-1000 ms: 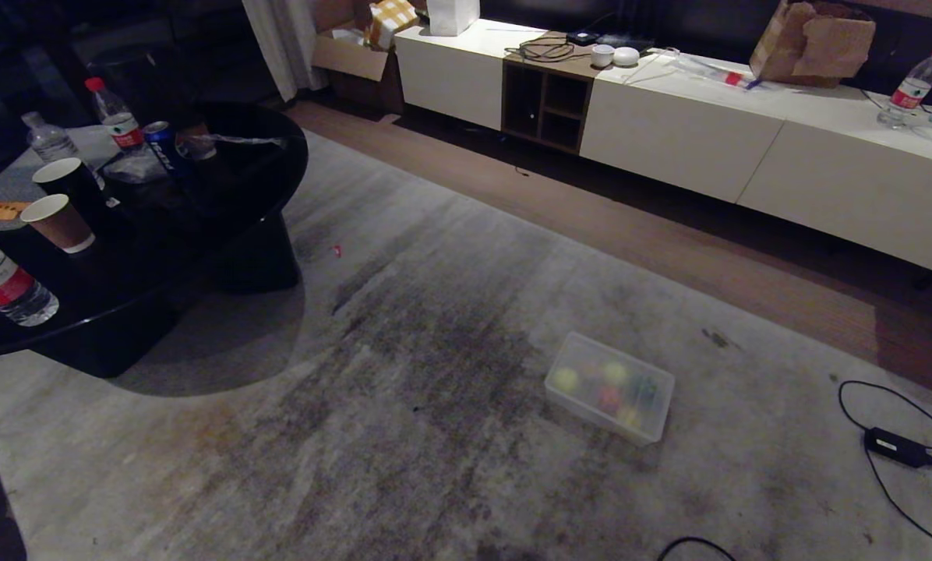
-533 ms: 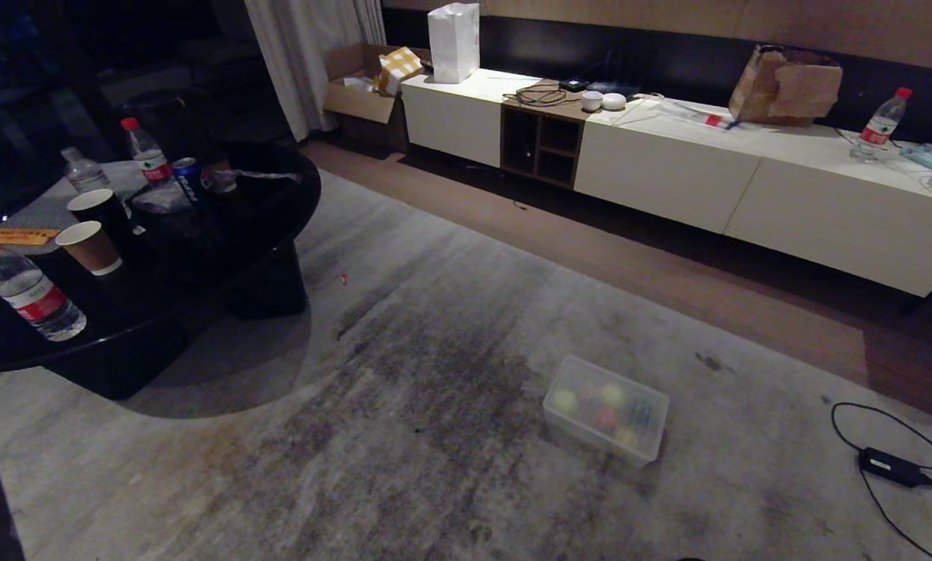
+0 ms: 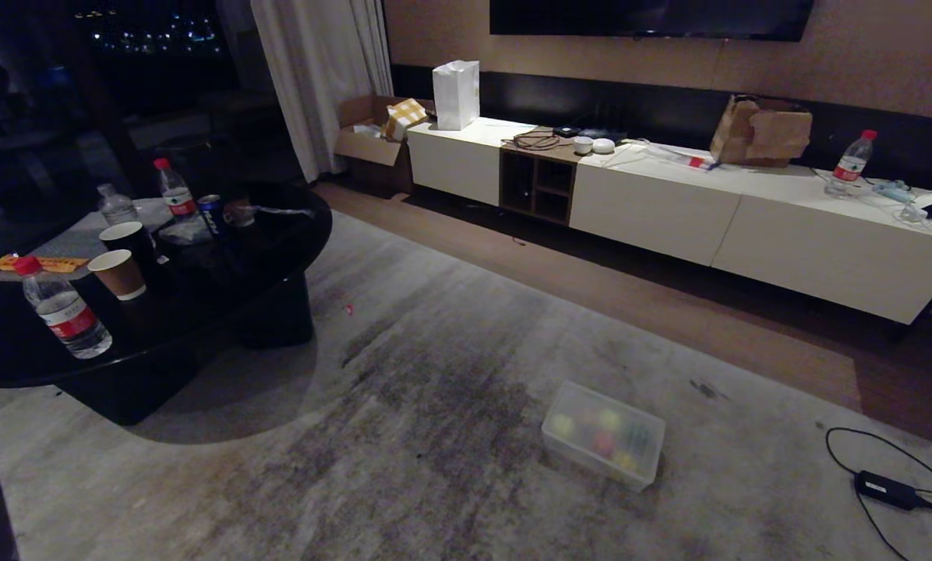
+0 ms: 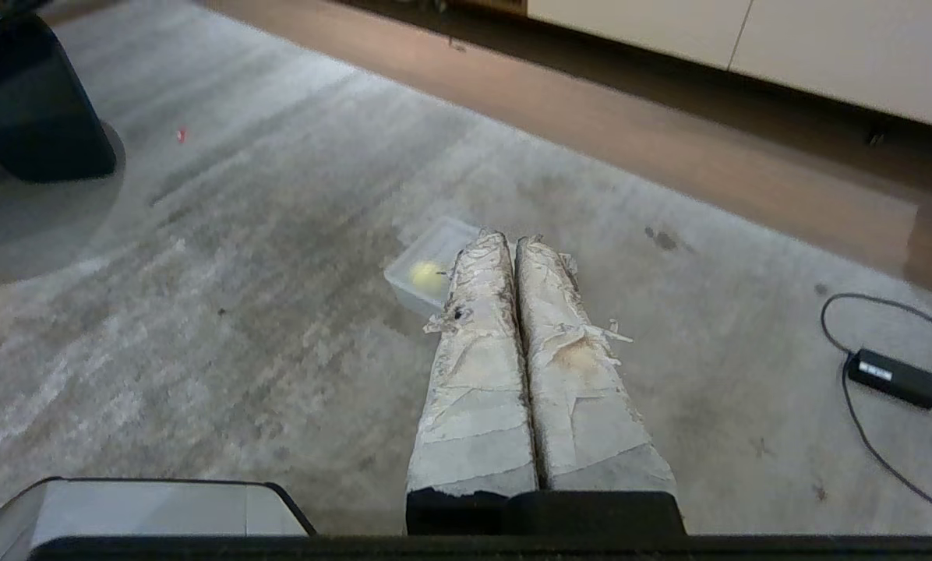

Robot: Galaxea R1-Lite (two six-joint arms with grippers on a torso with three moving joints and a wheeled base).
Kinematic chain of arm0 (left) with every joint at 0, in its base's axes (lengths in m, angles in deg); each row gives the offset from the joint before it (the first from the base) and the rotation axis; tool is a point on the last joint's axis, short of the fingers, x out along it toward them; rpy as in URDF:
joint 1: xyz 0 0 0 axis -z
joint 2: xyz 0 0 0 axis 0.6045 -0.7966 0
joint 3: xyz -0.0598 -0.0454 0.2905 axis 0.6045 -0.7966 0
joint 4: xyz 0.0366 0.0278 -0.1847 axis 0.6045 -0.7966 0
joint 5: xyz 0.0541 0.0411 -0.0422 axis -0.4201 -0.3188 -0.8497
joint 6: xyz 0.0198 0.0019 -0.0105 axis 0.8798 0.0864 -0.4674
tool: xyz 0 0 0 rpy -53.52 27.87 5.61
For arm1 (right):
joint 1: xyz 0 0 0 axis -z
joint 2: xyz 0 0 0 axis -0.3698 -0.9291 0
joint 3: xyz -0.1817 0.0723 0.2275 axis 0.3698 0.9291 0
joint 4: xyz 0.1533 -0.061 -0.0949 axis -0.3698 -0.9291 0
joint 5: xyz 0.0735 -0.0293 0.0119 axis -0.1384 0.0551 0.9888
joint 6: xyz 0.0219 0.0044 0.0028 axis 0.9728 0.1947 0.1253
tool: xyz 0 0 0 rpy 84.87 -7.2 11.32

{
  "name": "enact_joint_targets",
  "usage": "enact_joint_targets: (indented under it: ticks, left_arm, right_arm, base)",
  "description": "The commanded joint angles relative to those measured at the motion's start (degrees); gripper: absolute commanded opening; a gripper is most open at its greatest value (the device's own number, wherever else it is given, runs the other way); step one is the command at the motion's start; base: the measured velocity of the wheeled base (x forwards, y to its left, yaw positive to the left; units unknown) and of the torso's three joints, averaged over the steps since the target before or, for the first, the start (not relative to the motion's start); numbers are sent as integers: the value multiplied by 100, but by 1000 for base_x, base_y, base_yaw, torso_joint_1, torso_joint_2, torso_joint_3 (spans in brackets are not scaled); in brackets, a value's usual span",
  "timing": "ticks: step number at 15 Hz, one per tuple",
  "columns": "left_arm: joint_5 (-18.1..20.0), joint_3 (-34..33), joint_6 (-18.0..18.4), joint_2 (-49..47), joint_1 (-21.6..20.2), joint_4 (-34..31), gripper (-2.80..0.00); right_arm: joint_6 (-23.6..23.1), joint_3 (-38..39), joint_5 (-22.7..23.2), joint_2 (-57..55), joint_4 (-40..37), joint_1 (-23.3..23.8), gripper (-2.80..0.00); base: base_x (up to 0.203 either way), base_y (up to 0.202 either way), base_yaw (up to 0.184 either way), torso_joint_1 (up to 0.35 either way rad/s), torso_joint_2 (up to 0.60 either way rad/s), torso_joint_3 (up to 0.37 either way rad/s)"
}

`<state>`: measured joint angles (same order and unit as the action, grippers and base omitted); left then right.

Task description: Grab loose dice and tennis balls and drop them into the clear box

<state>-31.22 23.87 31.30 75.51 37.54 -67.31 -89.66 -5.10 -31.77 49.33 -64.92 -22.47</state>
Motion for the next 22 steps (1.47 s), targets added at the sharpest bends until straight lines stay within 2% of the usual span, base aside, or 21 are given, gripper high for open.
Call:
enact_joint_targets:
  ticks: [1,9,22]
  left_arm:
    - [4,-9,4,-9,0,-7,-280]
    - [-5,-9,4,-9,0,-7,-280]
    - [-5,-9,4,-9,0,-7,-280]
  right_arm:
    - [-4,0,0,-11,1,-2,-280]
    - [5,-8,0,-11,-17,-2,-280]
    - [13,-8,0,-11,-17,-2,-280]
  base:
    - [0,0,0,2,3,90]
    - [0,0,10,1,2,16]
    - [1,-9,161,3,1,4]
